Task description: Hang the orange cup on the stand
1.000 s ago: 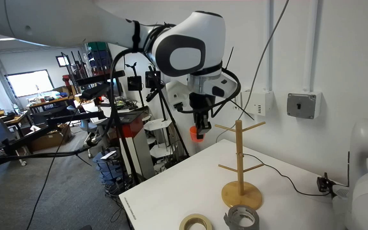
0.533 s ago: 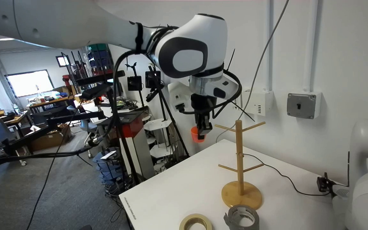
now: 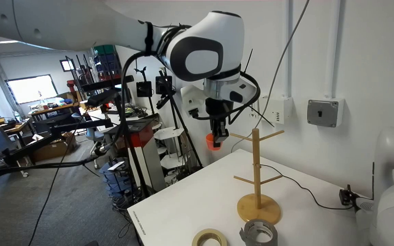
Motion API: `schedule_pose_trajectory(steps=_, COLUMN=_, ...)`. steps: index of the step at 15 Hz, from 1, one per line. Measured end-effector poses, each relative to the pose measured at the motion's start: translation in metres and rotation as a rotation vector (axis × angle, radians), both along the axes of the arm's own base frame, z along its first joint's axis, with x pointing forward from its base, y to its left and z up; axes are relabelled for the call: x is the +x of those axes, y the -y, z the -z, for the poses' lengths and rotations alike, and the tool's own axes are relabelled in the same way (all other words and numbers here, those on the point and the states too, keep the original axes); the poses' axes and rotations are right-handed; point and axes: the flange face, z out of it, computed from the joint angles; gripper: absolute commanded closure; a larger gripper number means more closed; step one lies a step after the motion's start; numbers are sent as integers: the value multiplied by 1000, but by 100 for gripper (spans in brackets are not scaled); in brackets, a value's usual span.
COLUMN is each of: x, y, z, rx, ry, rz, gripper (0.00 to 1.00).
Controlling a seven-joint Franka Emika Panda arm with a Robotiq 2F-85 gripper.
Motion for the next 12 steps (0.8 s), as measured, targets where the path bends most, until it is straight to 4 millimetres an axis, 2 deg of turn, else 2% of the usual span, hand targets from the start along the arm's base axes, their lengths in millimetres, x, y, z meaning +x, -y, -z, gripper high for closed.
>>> schedule_pose_trajectory(steps=6, x=5, y=10, z=-11, rx=0, ry=20, rz=35, gripper=99)
schedule_pose_trajectory(steps=12, x=15, y=12, z=-7, rx=0, ry=15, rz=60, gripper=99)
